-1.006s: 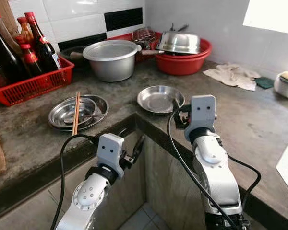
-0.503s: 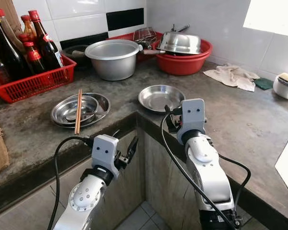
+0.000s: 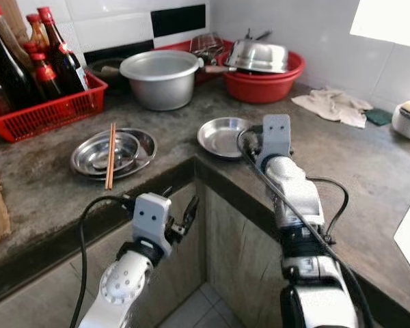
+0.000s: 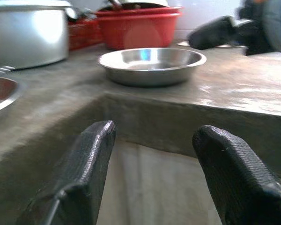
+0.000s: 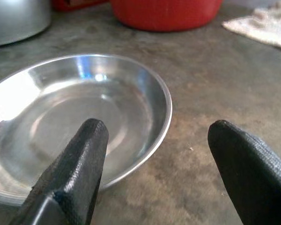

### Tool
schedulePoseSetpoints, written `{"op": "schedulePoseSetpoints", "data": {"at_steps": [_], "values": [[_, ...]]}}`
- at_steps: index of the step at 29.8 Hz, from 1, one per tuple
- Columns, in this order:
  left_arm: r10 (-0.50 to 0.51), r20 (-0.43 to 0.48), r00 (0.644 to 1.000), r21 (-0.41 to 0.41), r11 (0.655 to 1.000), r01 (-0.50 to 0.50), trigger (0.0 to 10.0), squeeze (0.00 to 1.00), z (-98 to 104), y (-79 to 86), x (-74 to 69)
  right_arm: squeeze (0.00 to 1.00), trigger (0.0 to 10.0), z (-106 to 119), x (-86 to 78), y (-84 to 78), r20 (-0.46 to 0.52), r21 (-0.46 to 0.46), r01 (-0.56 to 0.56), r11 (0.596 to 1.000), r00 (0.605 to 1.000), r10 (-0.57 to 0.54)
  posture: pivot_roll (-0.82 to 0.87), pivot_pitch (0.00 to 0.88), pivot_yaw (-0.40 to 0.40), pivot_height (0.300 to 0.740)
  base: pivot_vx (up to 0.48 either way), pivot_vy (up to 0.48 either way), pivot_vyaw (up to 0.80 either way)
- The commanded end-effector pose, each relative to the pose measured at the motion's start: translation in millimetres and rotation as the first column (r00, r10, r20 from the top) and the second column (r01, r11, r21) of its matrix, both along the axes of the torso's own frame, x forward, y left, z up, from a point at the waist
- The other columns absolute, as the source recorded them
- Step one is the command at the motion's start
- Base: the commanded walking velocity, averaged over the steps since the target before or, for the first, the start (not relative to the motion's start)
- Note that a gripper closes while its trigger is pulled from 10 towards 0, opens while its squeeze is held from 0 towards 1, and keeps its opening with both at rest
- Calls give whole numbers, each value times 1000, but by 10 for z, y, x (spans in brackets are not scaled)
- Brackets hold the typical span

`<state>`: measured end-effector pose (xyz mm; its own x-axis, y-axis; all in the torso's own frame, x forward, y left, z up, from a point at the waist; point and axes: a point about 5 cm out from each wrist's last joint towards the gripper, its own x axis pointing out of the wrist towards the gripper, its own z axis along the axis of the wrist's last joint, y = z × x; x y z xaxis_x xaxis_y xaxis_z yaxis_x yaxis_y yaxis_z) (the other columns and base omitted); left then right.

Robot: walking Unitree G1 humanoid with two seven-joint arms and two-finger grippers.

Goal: Kitchen organization

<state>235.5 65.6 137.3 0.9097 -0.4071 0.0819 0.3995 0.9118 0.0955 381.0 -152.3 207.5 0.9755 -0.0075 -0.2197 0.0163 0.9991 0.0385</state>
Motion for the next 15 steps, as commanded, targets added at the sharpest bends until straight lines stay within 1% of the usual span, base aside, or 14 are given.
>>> {"op": "schedulePoseSetpoints", "data": {"at_steps": [1,3,5,10,12,13,15], "values": [[-62,27,998,-36,997,62,10000,0,67,-95,-75,0,10000,35,72,0,-29,38,0,999,1000,1,138,18,-76,740,0,0,0],[-98,42,994,-41,994,99,10000,0,86,-146,-117,0,10000,77,127,14,-40,67,-2,998,999,5,138,23,-84,740,0,0,0],[-116,48,992,-33,993,117,10000,0,92,-188,-148,0,10000,134,190,21,-48,71,2,997,999,1,140,29,-88,740,0,0,0],[-102,38,994,-41,994,103,10000,0,87,-191,-155,0,10000,180,274,44,-95,123,5,992,995,7,139,37,-95,740,0,0,0],[-100,37,994,-42,994,101,10000,0,86,-188,-156,0,10000,183,289,54,-107,123,3,992,994,10,139,37,-95,740,0,0,0],[-91,34,995,-41,995,93,10000,0,81,-174,-153,0,10000,153,307,77,-151,91,2,996,988,12,139,42,-101,740,0,0,0],[-90,34,995,-41,995,91,10000,0,80,-171,-152,0,10000,136,309,77,-167,85,6,996,986,8,139,42,-102,740,0,0,0]]}}
